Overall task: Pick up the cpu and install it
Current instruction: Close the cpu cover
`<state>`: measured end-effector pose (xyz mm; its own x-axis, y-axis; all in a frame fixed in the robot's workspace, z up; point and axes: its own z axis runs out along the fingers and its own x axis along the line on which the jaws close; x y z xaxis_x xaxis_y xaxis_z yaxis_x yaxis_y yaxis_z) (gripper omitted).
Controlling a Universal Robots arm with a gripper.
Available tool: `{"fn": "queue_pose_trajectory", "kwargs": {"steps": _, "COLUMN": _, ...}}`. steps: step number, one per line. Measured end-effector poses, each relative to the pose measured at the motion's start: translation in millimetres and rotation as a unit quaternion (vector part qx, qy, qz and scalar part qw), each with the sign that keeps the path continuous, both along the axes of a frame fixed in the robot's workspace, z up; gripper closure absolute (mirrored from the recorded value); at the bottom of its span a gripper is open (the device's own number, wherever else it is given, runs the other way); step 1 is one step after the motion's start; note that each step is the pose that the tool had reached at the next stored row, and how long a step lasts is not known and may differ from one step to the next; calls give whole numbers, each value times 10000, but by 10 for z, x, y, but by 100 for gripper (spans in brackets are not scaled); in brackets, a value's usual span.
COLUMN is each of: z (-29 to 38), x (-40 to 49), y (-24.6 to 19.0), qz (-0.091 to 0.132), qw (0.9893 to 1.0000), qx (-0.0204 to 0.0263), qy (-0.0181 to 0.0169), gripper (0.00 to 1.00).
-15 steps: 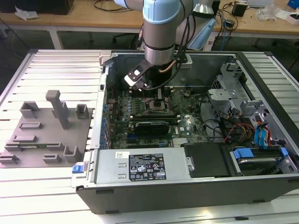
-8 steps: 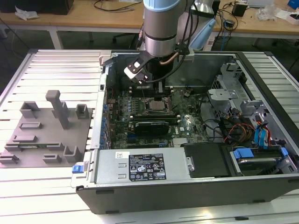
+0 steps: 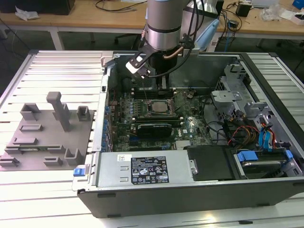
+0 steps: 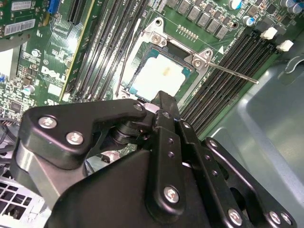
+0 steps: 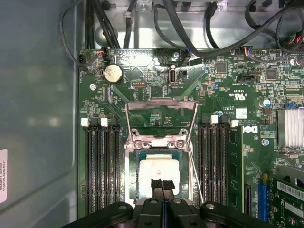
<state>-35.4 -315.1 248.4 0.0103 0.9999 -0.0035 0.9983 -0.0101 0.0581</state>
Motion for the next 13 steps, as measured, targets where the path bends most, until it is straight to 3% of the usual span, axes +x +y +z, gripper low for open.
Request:
{"fn": "queue_pose_trajectory", "kwargs": {"steps": 8, "z": 4, "x": 0, "y": 0, "qz": 0, "qw": 10000, "qx": 0, "qy": 0, "gripper": 89}}
{"fn": "queue_pose_trajectory", "kwargs": {"steps": 13, "z": 45, "x": 0, "y": 0, "qz": 0, "qw": 10000, "qx": 0, "qy": 0, "gripper": 89}}
